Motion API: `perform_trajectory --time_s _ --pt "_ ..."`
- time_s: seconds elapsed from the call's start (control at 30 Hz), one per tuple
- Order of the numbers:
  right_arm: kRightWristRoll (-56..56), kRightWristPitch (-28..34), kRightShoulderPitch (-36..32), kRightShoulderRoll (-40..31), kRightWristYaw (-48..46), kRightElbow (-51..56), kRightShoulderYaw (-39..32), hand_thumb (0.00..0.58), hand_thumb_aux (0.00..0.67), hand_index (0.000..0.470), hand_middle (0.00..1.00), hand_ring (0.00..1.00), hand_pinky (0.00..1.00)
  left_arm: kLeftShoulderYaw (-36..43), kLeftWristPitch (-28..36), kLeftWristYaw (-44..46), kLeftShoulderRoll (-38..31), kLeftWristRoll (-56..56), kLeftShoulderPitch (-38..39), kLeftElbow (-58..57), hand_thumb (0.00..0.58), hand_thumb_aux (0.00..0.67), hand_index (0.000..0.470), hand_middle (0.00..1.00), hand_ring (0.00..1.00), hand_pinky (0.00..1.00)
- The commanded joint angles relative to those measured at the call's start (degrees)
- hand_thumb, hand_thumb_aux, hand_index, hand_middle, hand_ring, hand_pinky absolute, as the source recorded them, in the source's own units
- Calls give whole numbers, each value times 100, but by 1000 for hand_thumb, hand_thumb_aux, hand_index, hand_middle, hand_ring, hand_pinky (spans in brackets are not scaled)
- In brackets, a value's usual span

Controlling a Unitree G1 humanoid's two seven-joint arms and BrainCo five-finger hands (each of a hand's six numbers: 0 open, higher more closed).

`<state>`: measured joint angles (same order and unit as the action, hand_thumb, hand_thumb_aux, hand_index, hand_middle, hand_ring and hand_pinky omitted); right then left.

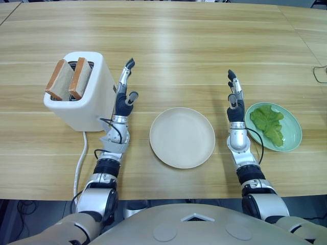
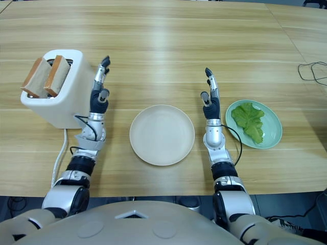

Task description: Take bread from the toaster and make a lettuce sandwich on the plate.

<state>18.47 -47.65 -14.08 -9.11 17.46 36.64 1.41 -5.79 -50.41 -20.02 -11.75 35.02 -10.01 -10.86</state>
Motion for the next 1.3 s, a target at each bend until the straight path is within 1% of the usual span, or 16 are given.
perform_trajectory --time_s 0.03,0.1,0.2,0.37,0.47,0.77,0.9,1.03,1.07,1.1,1.13,1.17,1.2,1.23,1.27,1.3 --pt "360 -73 168 -69 211 -329 -110 0 0 0 0 0 0 -970 840 -263 -317 674 479 1653 0 0 0 0 0 0" --pt "506 -87 197 -88 285 -428 -175 0 0 0 0 0 0 -1486 1437 -256 -626 752 731 1732 0 0 0 0 0 0" --pt "726 -79 221 -105 388 -561 -263 0 0 0 0 0 0 -1943 2281 -284 -1155 926 956 1250 0 0 0 0 0 0" --pt "953 -60 229 -158 575 -597 -358 0 0 0 0 0 0 -2161 3174 -476 -1875 973 989 439 0 0 0 0 0 0" --pt "1040 -58 218 -189 649 -581 -403 0 0 0 0 0 0 -1998 3623 -457 -2205 1043 892 23 0 0 0 0 0 0" --pt "1222 -31 182 -273 795 -546 -554 0 0 0 0 0 0 -1394 4109 -117 -2676 583 652 -1065 0 0 0 0 0 0" --pt "1294 -10 154 -292 862 -506 -629 0 0 0 0 0 0 -1031 4007 -78 -2840 480 522 -1455 0 0 0 0 0 0" --pt "1357 18 137 -312 915 -478 -671 0 0 0 0 0 0 -739 3930 -8 -2926 347 496 -1383 0 0 0 0 0 0" --pt "1361 29 135 -318 930 -482 -682 0 0 0 0 0 0 -662 3928 15 -2956 346 471 -1389 104 63 43 0 0 0" --pt "1362 37 131 -323 941 -482 -696 0 0 0 0 0 0 -597 3925 21 -2992 349 459 -1396 255 168 115 0 0 0" --pt "1362 43 122 -328 949 -476 -712 0 0 0 0 0 0 -542 3925 7 -3027 360 460 -1390 255 168 115 0 0 0" --pt "1363 45 115 -334 956 -466 -725 0 0 0 0 0 0 -492 3925 -6 -3053 375 467 -1353 524 462 317 0 0 0" --pt "1367 51 108 -341 966 -453 -738 0 0 0 0 0 0 -452 3921 -27 -3070 389 470 -1308 524 462 317 0 0 0" --pt "1373 58 106 -350 982 -442 -752 0 0 0 0 0 0 -395 3912 -36 -3090 405 463 -1259 540 494 339 0 0 0" --pt "1377 65 103 -357 999 -431 -767 0 0 0 0 0 0 -344 3899 -34 -3103 406 449 -1219 540 494 339 0 0 0" --pt "1383 73 103 -361 1016 -430 -782 0 0 0 0 0 0 -298 3890 -22 -3109 402 425 -1176 580 670 460 98 98 98"
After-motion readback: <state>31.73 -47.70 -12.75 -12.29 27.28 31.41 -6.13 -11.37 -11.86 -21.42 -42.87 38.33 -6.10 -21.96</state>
